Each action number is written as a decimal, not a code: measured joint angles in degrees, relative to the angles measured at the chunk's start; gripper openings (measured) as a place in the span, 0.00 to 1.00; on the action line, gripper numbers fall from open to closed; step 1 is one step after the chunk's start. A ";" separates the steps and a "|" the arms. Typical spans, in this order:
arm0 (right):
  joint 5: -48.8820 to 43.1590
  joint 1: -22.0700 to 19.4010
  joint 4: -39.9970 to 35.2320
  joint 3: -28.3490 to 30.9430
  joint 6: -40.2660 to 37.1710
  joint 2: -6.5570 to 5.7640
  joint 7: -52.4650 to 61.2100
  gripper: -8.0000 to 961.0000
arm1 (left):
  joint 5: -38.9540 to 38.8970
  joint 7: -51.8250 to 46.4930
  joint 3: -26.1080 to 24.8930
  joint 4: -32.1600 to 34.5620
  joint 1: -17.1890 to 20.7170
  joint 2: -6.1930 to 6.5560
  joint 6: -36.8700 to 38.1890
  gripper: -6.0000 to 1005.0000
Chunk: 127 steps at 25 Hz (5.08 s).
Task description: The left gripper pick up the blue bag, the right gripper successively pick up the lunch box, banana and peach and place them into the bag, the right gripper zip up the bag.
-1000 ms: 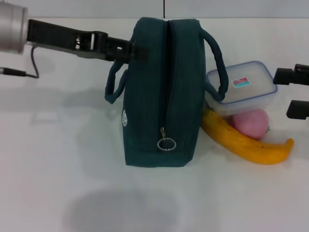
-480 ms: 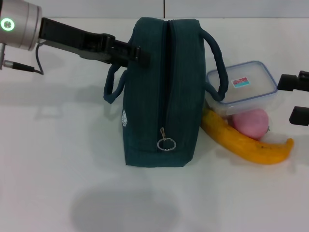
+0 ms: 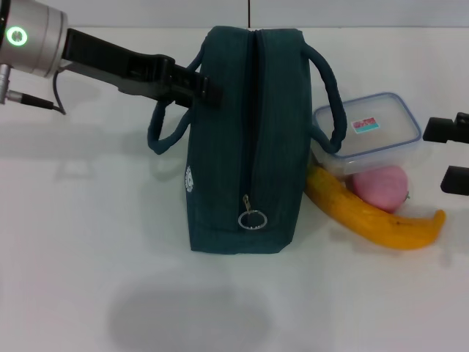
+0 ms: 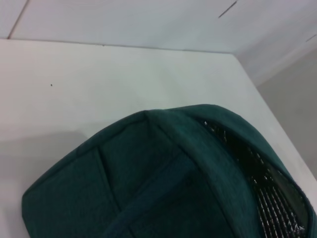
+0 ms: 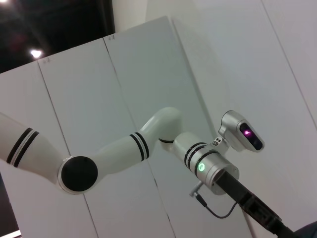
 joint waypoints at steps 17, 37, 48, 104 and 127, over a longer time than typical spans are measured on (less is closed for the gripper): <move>-0.55 -2.54 0.09 2.12 -0.50 0.52 -0.62 0.80 | 2.65 -1.29 0.78 -2.52 -2.44 -0.39 -1.26 0.34; -0.12 -2.96 9.83 15.70 1.44 2.98 -0.32 0.80 | 0.96 -1.42 0.07 -2.46 0.11 -1.07 -3.03 0.05; 0.09 -3.27 22.17 31.55 21.44 5.01 3.18 0.80 | -5.96 0.67 -0.01 -2.27 3.01 -0.80 -3.48 0.05; -0.69 5.74 36.80 32.29 44.74 8.66 6.95 0.41 | -4.74 6.58 2.81 -2.61 3.66 -3.36 -5.18 0.05; -0.18 4.96 35.56 32.65 39.10 8.84 15.63 0.11 | -4.74 7.00 2.81 -2.37 3.91 -3.47 -4.74 0.05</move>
